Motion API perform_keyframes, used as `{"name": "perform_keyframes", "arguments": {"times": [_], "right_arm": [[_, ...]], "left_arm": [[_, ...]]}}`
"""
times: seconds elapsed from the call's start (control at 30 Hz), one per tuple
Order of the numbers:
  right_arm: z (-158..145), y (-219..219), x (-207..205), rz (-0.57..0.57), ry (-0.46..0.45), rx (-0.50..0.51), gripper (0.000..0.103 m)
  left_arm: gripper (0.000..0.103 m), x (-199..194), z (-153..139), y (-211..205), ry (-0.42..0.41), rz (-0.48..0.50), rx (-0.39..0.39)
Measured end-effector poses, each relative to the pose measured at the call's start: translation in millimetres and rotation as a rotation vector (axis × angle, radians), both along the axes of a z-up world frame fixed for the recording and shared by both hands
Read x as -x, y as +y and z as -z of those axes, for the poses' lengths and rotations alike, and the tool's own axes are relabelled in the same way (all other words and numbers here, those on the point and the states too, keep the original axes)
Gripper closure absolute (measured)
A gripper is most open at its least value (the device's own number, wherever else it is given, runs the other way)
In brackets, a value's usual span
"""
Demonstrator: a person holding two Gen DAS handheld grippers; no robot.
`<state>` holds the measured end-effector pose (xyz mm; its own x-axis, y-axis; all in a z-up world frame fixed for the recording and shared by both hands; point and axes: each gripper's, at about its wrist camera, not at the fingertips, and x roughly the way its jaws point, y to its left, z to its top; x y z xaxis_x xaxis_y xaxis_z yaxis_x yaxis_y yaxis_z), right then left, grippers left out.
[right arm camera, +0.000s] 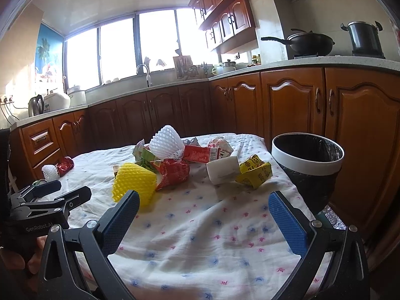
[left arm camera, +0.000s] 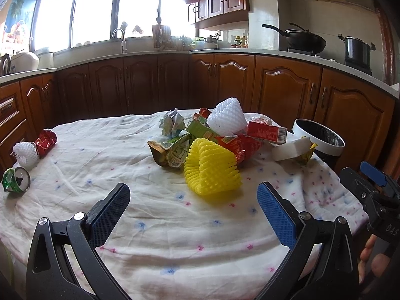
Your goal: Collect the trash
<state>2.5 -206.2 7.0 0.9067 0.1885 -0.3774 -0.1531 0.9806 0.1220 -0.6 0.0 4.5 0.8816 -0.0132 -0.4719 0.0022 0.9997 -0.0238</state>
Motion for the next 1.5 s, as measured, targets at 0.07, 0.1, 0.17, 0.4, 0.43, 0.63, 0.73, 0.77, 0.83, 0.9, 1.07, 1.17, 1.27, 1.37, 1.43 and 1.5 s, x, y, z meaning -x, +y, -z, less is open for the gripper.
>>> {"name": "perform_keyframes", "arguments": {"times": [0.07,0.1,0.17,0.4,0.43,0.63,0.73,0.77,0.83,0.9,1.07,1.17,1.27,1.37,1.43,1.5], "right_arm": [[0.1,0.3,-0.1,-0.001,0.0,-0.002,0.0],[0.0,-0.2,0.1,-0.001,0.0,-0.003,0.0],[0.1,0.2,-0.3,-0.002,0.002,-0.004,0.0],[-0.1,-1.8,-3.5,-0.003,0.012,-0.015,0.0],[-0.2,-1.9,-4.5,-0.003,0.014,-0.019,0.0],[-1.9,-10.0,-18.3,-0.011,0.054,-0.044,0.0],[-1.9,-15.7,-30.4,-0.012,0.09,-0.066,0.0],[-1.8,-17.4,-35.2,-0.011,0.105,-0.071,0.0],[-2.0,-20.5,-46.3,-0.014,0.133,-0.078,0.0],[-2.3,-23.2,-57.6,-0.02,0.152,-0.084,0.002],[-0.6,-25.9,-89.0,-0.027,0.189,-0.058,0.008],[3.8,-26.9,-109.1,-0.034,0.227,-0.056,0.017],[7.2,-25.9,-121.9,-0.042,0.242,-0.041,0.019],[10.9,-23.3,-131.5,-0.051,0.261,-0.034,0.023],[14.7,-22.2,-137.4,-0.058,0.277,-0.025,0.029],[18.3,-19.8,-142.3,-0.062,0.294,-0.018,0.04]], "left_arm": [[0.0,-0.6,0.0,0.0,0.003,0.0,0.002],[0.0,-1.6,0.7,0.0,0.005,0.001,0.003],[0.0,-2.8,1.4,-0.3,0.007,0.002,0.004],[0.0,-6.0,3.7,-0.9,0.017,0.01,0.002],[0.0,-6.8,3.9,-1.1,0.019,0.012,0.003],[0.0,-18.7,5.6,-1.0,0.056,0.035,0.02],[0.0,-28.8,6.7,0.0,0.086,0.044,0.034],[0.0,-33.2,7.3,0.3,0.099,0.047,0.038],[0.0,-40.1,8.0,0.4,0.116,0.052,0.043],[0.001,-47.1,7.4,-0.5,0.127,0.058,0.043],[0.005,-67.2,5.6,-1.6,0.156,0.072,0.05],[0.008,-81.9,8.5,-0.8,0.19,0.077,0.055],[0.012,-93.0,11.5,0.9,0.215,0.09,0.075],[0.015,-102.1,14.6,0.4,0.232,0.092,0.073],[0.018,-107.0,17.4,0.7,0.242,0.095,0.07],[0.024,-111.3,20.5,-0.1,0.253,0.103,0.072]]}}
